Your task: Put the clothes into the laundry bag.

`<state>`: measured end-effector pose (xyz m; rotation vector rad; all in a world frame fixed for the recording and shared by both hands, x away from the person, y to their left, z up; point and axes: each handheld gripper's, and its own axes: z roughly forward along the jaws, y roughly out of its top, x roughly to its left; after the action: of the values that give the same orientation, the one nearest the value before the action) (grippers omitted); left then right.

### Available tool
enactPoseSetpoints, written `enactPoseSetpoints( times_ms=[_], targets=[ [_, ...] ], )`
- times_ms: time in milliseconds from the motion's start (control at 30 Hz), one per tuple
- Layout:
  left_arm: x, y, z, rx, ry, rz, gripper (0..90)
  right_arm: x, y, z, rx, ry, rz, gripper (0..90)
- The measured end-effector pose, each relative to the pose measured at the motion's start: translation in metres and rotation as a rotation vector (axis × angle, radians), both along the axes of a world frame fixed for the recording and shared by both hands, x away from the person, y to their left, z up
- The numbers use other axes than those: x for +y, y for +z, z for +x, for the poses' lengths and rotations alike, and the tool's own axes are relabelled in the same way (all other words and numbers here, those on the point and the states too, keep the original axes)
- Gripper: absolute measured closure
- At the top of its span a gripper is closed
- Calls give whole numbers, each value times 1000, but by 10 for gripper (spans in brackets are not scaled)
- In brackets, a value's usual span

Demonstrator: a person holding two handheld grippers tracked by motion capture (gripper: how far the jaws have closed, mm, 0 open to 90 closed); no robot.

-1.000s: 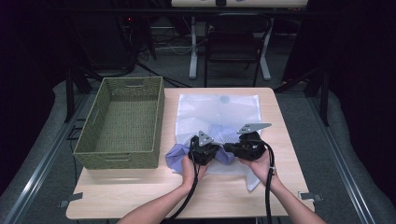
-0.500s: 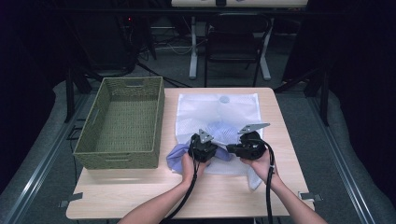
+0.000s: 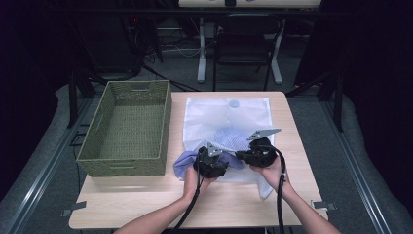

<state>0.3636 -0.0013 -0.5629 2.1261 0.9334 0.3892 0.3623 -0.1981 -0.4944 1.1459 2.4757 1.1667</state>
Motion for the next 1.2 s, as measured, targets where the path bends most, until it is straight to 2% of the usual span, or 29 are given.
enactPoseSetpoints(
  times_ms=[33, 67, 133, 167, 233, 300, 333, 467, 533, 700, 733, 867, 967, 1133, 1200],
  targets=[
    [-1, -2, 0, -28, 0, 0, 632, 1, 1, -1, 0, 0, 2, 875],
    [-2, -2, 1, -39, 6, -9, 705, 1, 1, -1, -2, 1, 4, 875],
    [-4, -4, 4, -46, 10, -31, 811, 1, 2, -1, -8, 6, 7, 875],
    [-6, -4, 5, -50, 10, -39, 833, 1, 2, -1, -7, 6, 8, 875],
    [-9, -3, 5, -63, 12, -54, 849, 1, 2, -1, -4, 3, 14, 875],
    [-10, 1, 6, -71, 32, -86, 853, 1, 5, -2, -7, 0, 24, 875],
    [-11, 3, 6, -75, 55, -119, 855, 0, 7, -3, -13, 3, 31, 875],
    [-13, 11, 11, -111, 118, -197, 855, 0, 16, -7, -41, 4, 56, 875],
    [-17, 9, 15, -110, 130, -194, 854, -1, 17, -7, -41, 0, 59, 875],
    [-21, -6, 23, -31, 111, -134, 808, -4, 1, 1, 11, -15, 21, 875],
    [-21, -7, 22, -28, 102, -126, 789, -5, -2, 3, 22, -17, 14, 874],
    [-18, -4, 16, 8, 51, -91, 654, -7, -6, 6, 31, -19, 5, 873],
    [-14, 0, 12, 15, 14, -58, 527, -8, -5, 6, 30, -21, 6, 873],
    [-3, 7, 0, 24, -50, -23, 433, -8, -4, 5, 27, -22, 4, 873],
    [2, 12, -6, 16, -71, -8, 408, -8, -4, 5, 18, -18, 4, 873]
  ],
)
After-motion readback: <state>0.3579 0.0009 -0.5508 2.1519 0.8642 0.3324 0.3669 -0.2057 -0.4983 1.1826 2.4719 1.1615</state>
